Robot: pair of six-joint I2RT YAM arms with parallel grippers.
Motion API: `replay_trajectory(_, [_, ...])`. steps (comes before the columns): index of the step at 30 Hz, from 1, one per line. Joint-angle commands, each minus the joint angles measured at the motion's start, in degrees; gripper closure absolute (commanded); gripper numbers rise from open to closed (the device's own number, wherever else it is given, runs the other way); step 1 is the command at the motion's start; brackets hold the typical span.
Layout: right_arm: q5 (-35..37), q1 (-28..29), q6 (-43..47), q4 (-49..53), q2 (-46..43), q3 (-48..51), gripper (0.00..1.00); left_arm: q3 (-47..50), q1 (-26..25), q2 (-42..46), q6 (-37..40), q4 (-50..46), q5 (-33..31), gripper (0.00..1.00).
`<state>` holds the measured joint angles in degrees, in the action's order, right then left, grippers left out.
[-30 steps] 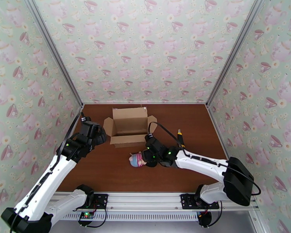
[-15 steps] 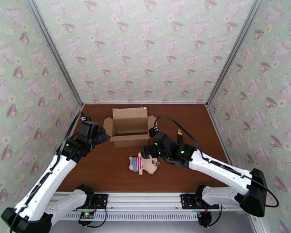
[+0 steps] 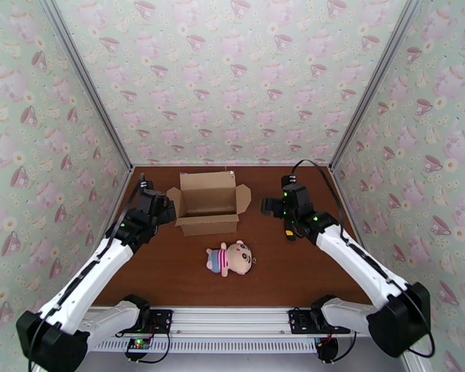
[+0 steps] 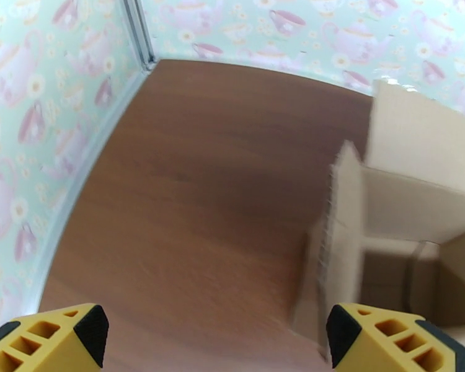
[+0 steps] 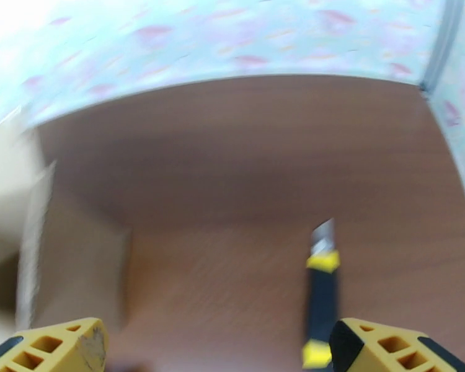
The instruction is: Unpack the express box
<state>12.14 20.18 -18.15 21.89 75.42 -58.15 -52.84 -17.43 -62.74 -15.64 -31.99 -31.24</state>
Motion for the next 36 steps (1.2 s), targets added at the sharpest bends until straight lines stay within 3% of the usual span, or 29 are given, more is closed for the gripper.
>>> replay_trajectory(1, [3.0, -4.5, 3.1, -9.7, 4.7, 1.8, 0.0, 5.5, 4.9, 0.6, 9.9, 15.1, -1.9, 0.0])
replay_trajectory(5, [9.7, -6.4, 4.9, -18.0, 9.3, 3.6, 0.0, 13.4, 13.1, 0.3, 13.4, 29.9, 4.4, 0.0])
replay_trajectory(8, [10.3, -7.5, 7.0, -21.5, 13.3, 3.4, 0.0, 15.2, 18.2, -2.8, 11.0, 34.6, 13.9, 0.0])
replay_trajectory(17, [10.5, -7.8, 16.2, -41.6, 15.6, 10.1, 0.0, 23.5, 18.4, -12.7, 11.7, 58.6, 22.5, 0.0])
replay_trajectory(20, [9.5, -8.0, 19.2, -47.2, 15.0, 12.5, 0.0, 25.2, 18.3, -13.9, 13.3, 63.2, 21.4, 0.0])
replay_trajectory(28, [7.1, -8.5, 22.1, -50.7, 9.6, 19.0, 0.0, 29.6, 18.6, -20.4, 14.3, 76.1, 22.3, 0.0])
replay_trajectory(33, [8.6, -10.0, 21.7, -51.8, 5.3, 23.9, 0.0, 29.0, 17.4, -21.3, 15.9, 75.5, 23.2, 0.0])
replay_trajectory(36, [6.6, -10.9, 19.9, -55.6, 3.9, 28.9, 0.0, 29.7, 16.7, -24.6, 17.6, 80.4, 24.7, 0.0])
